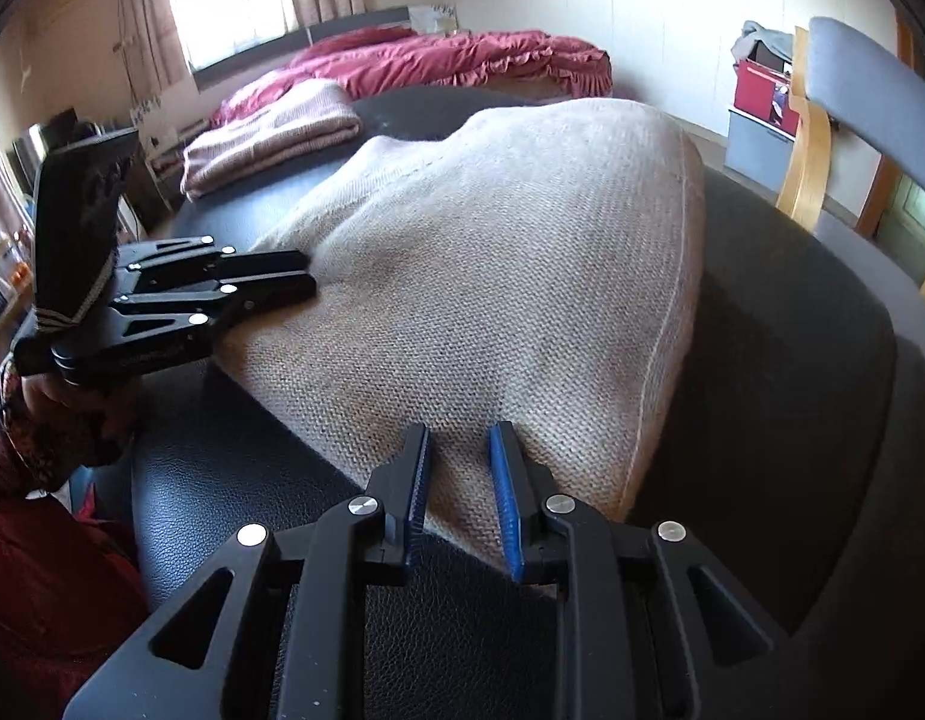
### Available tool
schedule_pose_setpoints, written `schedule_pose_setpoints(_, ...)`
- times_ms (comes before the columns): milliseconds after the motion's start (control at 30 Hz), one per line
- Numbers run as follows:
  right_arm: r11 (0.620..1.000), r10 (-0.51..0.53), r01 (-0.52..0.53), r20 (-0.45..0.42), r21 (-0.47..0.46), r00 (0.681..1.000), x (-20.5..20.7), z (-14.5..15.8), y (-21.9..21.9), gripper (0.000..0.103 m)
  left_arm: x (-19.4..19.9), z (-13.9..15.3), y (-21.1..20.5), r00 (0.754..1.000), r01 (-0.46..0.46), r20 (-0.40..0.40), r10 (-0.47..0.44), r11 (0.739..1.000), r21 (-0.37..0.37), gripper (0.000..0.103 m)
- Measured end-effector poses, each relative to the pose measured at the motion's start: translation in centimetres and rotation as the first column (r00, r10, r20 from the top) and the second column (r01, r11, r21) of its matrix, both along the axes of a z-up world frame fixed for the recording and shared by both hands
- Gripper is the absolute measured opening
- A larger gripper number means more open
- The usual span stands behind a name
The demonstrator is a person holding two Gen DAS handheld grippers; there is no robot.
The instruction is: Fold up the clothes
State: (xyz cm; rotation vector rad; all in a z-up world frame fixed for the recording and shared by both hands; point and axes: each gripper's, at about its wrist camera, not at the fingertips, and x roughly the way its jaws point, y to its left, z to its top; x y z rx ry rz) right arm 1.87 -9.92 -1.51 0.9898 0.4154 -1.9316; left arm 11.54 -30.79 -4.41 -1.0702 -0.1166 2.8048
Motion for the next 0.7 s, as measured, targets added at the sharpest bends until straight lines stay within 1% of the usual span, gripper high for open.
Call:
schedule_pose_setpoints(67, 1.0, 0.003, -0.004, -0.046, -0.021, 0.999, -0.1, 1.7, -0.1, 0.023, -0.6, 1.3, -1.3, 1.0, -0.008, -0.009, 0.009, 0.996, 0.085, 0.025)
schedule_pose_setpoints(133, 0.997, -0.025, 0.017, -0.108, -0.074, 0.994, -0.6, 3.8, -0.2, 0.023, -1.7, 2.6, -3.1, 0.997, -0.061, -0.036, 0.068, 0.984, 0.166, 0.025)
schedule_pose_setpoints(200, 0.989, -0.07, 0.053, -0.123, -0.135, 0.99, -2.0, 5.3, -0.9, 0.023, -3.6, 3.1, -4.5, 0.991, -0.119, -0.028, 0.128, 0.971, 0.207, 0.025)
schedule_pose_setpoints(267, 0.979, -0.115, 0.097, -0.093, -0.179, 0.989, -4.4, 6.1, -2.1, 0.023, -6.0, 3.1, -5.4, 0.985, -0.164, -0.004, 0.17, 0.96, 0.228, 0.025)
schedule_pose_setpoints(300, 0.979, -0.119, 0.103, -0.087, -0.173, 0.989, -5.5, 6.1, -3.3, 0.023, -7.1, 2.9, -5.7, 0.984, -0.175, 0.008, 0.178, 0.957, 0.232, 0.025)
schedule_pose_setpoints(367, 0.98, -0.128, 0.114, -0.077, -0.163, 0.989, -7.8, 6.2, -5.7, 0.023, -9.1, 2.0, -5.5, 0.984, -0.176, 0.047, 0.17, 0.964, 0.201, 0.025)
schedule_pose_setpoints(400, 0.981, -0.13, 0.117, -0.073, -0.155, 0.989, -8.9, 6.2, -6.9, 0.023, -9.5, 1.5, -5.6, 0.984, -0.179, 0.058, 0.171, 0.964, 0.196, 0.025)
schedule_pose_setpoints(500, 0.996, -0.067, 0.062, -0.101, -0.06, 0.993, -10.1, 5.6, -11.6, 0.023, -9.2, 0.2, -6.1, 0.98, -0.199, 0.064, 0.189, 0.955, 0.218, 0.025)
schedule_pose_setpoints(600, 1.0, -0.006, 0.006, -0.09, 0.007, 0.996, -11.0, 4.4, -15.4, 0.023, -8.8, -1.1, -6.7, 0.976, -0.218, 0.071, 0.207, 0.946, 0.241, 0.026)
schedule_pose_setpoints(667, 0.998, 0.016, -0.011, -0.074, 0.067, 0.997, -11.5, 3.2, -17.6, 0.023, -8.7, -1.5, -7.1, 0.976, -0.218, 0.074, 0.205, 0.938, 0.271, 0.026)
schedule_pose_setpoints(700, 0.995, 0.009, -0.003, -0.067, 0.097, 0.998, -12.0, 2.5, -18.4, 0.023, -8.7, -1.6, -7.3, 0.976, -0.216, 0.074, 0.204, 0.935, 0.282, 0.025)
